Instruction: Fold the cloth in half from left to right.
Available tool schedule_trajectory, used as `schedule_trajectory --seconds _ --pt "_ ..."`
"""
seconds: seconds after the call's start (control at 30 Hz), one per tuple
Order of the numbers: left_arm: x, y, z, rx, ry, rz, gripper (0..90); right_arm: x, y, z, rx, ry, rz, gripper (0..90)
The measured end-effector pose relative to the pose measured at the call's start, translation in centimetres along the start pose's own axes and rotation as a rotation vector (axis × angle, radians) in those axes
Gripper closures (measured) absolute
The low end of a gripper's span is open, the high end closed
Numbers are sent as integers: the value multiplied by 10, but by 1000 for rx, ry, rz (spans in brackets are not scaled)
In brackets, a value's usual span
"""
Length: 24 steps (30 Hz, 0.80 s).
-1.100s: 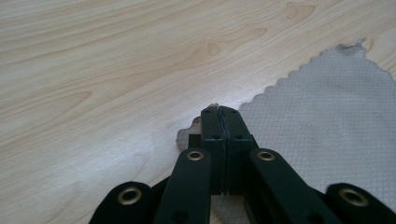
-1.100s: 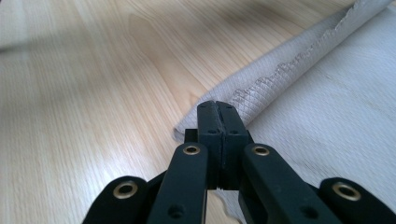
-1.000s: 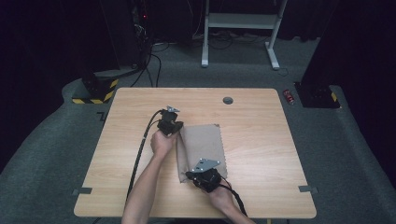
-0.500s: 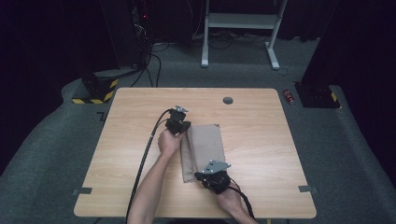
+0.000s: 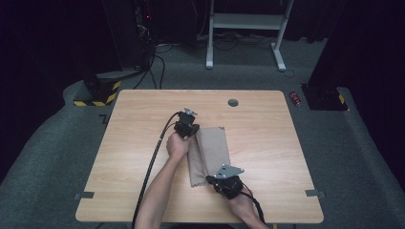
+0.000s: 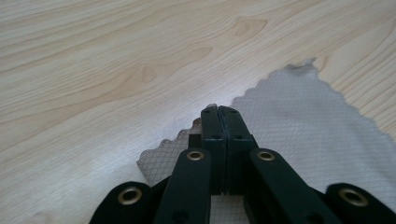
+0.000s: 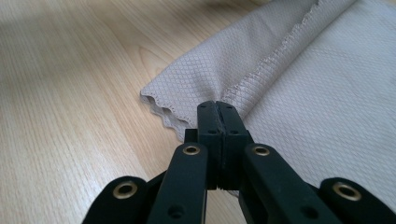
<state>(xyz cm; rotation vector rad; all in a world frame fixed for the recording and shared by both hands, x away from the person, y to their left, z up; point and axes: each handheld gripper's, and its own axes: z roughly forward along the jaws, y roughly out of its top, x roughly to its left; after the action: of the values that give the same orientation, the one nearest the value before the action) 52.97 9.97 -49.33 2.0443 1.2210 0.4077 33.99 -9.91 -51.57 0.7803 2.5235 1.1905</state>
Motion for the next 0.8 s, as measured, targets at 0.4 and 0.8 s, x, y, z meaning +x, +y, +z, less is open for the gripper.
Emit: schedule_trajectory --seconds 0.4,0.8 --pt "-14 8 4 -23 -40 3 895 -6 -8 -14 4 -30 30 894" --pt "-26 19 13 -15 -59 38 894 -14 -17 -24 0 -54 53 893"
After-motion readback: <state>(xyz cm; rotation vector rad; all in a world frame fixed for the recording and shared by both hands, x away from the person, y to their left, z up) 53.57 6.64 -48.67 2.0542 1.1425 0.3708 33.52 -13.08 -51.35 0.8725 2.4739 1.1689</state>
